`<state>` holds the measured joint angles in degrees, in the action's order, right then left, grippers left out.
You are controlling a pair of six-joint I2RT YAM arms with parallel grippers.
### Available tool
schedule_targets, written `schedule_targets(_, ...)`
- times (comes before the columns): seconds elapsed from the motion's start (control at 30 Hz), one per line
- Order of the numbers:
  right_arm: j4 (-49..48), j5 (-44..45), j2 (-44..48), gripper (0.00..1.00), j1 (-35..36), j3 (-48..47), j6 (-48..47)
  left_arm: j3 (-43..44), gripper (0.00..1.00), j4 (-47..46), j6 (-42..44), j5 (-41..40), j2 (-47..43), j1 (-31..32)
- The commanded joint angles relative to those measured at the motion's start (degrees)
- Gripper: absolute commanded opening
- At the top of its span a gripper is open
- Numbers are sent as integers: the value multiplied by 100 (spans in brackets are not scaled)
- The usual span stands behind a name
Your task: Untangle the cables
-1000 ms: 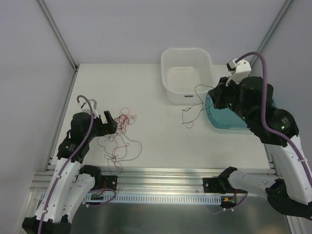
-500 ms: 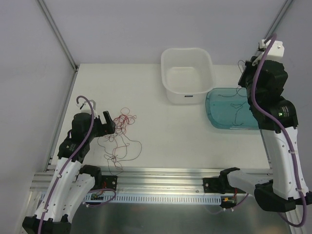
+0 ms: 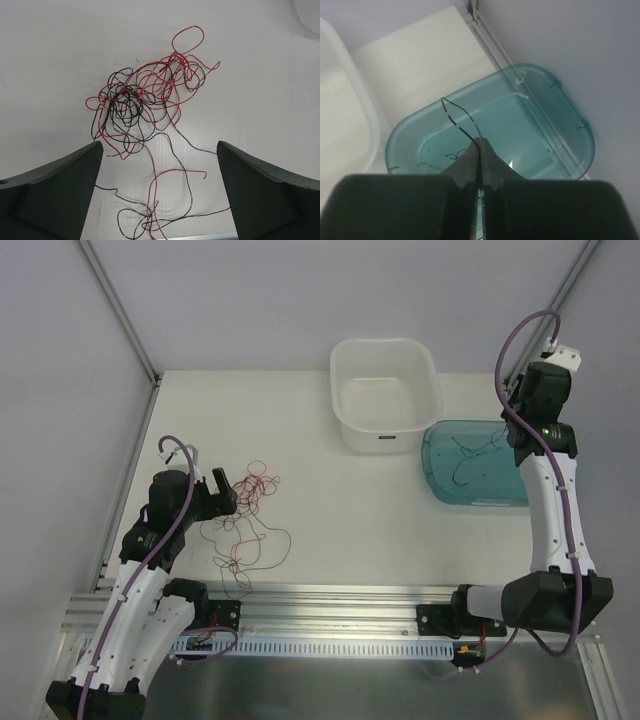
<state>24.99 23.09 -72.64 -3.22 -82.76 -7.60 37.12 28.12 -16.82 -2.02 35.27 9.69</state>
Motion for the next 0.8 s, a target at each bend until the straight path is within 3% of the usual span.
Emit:
schedule_targets(0.0,-434,-400,-598,4,-397,610,731,-3,99,-87,91,-18,-11,-11)
schedule_targets(0.13,-303,-402,-1146,6,-618,823,1181,5,99,-96,91,0,7,-3)
schedule_targets(0.2,-162,-262,-1436,14,-714,823,1304,5,99,-96,91,-26,15,-3)
schedule_targets(0.33,58,37,-1288,68,-715,779,1401,5,99,-105,91,9,68,-3)
schedule_targets(0.4,251,3,-1113,82,-706,770,1480,23,99,-96,91,26,103,-3)
schedule_targets(0.57,708,-761,-524,91,-426,700,1305,23,99,-96,100,132,287,-3)
schedule_targets(0.77,692,-2132,257,93,865,1156,1277,32,99,-87,91,167,463,-3)
